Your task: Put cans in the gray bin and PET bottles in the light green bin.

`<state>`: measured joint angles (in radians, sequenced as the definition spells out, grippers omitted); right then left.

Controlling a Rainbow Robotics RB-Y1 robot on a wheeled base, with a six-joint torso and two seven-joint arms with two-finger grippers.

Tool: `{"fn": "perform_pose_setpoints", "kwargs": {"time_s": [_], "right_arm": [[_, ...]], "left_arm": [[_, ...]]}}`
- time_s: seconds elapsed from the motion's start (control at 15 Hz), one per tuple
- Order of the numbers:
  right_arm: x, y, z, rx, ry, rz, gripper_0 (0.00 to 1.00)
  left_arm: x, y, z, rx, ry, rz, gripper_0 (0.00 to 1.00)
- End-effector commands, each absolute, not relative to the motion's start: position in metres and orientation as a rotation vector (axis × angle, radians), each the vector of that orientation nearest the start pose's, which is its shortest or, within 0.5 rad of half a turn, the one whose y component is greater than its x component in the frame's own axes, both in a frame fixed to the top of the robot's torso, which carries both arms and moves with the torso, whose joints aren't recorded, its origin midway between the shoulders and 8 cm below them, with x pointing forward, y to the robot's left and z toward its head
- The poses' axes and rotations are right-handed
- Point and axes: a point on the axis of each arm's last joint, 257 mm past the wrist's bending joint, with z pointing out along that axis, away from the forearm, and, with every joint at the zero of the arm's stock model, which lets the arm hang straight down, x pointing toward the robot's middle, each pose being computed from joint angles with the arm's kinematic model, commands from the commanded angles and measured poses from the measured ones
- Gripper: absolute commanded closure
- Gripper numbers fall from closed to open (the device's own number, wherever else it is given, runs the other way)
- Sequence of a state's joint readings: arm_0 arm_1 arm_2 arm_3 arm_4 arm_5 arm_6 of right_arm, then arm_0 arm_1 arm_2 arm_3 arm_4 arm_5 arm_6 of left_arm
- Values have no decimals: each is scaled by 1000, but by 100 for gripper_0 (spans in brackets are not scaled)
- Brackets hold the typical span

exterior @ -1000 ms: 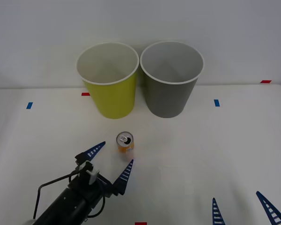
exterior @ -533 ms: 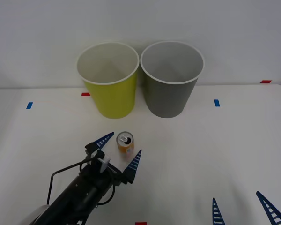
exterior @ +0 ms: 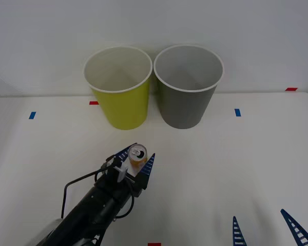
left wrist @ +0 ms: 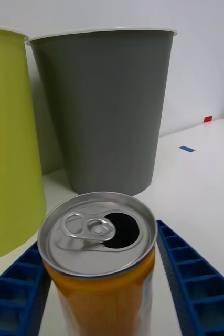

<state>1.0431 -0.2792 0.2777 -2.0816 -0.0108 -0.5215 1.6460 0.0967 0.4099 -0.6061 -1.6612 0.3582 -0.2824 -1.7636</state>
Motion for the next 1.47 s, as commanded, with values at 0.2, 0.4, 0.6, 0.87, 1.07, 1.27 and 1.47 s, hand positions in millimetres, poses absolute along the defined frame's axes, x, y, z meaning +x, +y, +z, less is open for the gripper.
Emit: {"fn": "perform_pose_setpoints", "kwargs": {"time_s": [0.2, 0.4, 0.6, 0.87, 1.07, 1.27, 1.47], "right_arm": [[238, -226, -246, -169, 1580, -52, 0], [238, -226, -246, -169, 1580, -52, 0], [238, -226, -246, -169, 1580, -52, 0], [238, -226, -246, -169, 1580, -52, 0], [238, -226, -246, -169, 1580, -52, 0], [238, -226, -246, -169, 1580, -52, 0], [238, -226, -246, -169, 1580, -52, 0]], "left_arm": [[426, 60, -254, 519, 1438, -333, 100], [428, 60, -252, 519, 1460, -339, 100], [424, 59, -236, 539, 1545, -345, 100], [417, 68, -192, 570, 1650, -320, 100], [418, 80, -168, 583, 1704, -285, 100], [420, 88, -133, 599, 1770, -252, 100], [427, 81, -106, 544, 1800, -293, 100]]}}
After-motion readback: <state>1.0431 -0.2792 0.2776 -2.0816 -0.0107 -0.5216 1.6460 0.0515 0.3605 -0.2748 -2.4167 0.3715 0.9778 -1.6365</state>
